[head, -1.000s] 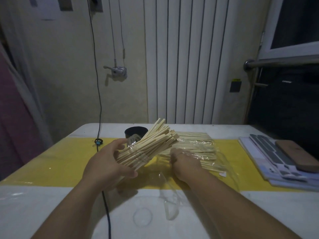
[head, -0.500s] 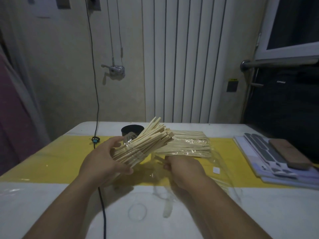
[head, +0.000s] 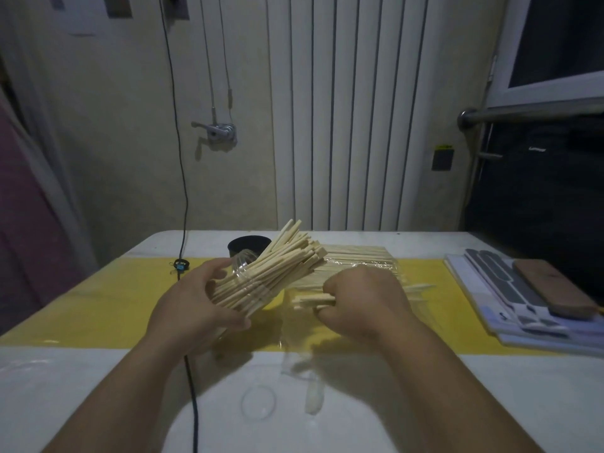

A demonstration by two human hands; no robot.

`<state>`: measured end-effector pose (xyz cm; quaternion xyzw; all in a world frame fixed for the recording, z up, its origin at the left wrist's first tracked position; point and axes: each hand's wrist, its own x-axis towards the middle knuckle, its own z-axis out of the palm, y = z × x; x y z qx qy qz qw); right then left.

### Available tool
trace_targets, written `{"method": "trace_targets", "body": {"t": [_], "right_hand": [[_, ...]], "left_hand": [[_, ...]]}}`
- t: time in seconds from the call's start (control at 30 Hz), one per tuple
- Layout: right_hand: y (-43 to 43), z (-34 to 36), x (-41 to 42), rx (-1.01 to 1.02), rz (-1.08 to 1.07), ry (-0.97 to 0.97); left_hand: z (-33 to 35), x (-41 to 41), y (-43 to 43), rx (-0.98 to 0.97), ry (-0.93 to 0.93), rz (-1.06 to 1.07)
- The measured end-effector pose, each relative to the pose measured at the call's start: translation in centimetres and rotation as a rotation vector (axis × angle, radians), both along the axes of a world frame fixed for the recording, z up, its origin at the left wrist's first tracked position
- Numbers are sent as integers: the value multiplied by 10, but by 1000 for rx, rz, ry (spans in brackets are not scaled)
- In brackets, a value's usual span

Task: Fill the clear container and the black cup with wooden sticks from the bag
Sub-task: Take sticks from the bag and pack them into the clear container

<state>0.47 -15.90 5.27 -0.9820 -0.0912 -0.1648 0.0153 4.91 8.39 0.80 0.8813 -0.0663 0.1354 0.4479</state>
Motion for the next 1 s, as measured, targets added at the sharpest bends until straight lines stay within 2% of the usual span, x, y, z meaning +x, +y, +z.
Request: {"method": "trace_targets", "body": {"t": [0.13, 0.17, 0.3, 0.5, 0.63, 0.77, 0.9, 1.0], "right_hand": [[-5, -17, 14, 142, 184, -749], [-6, -22, 18, 189, 236, -873], [-7, -28, 21, 276, 232, -1043], [-8, -25, 18, 516, 312, -1021], [-4, -16, 9, 939, 367, -942], [10, -6, -1, 1422, 324, -761], [15, -6, -2, 1615, 254, -591], [12, -5, 3, 1645, 192, -495]], "left_hand": [[1, 0, 0, 1, -4, -12], [1, -1, 0, 8, -8, -14], [1, -2, -1, 59, -8, -17], [2, -4, -3, 124, -8, -2], [2, -3, -4, 180, -2, -2], [2, -3, -4, 207, -12, 5], [4, -4, -6, 236, -15, 9], [4, -6, -7, 282, -31, 10]]}}
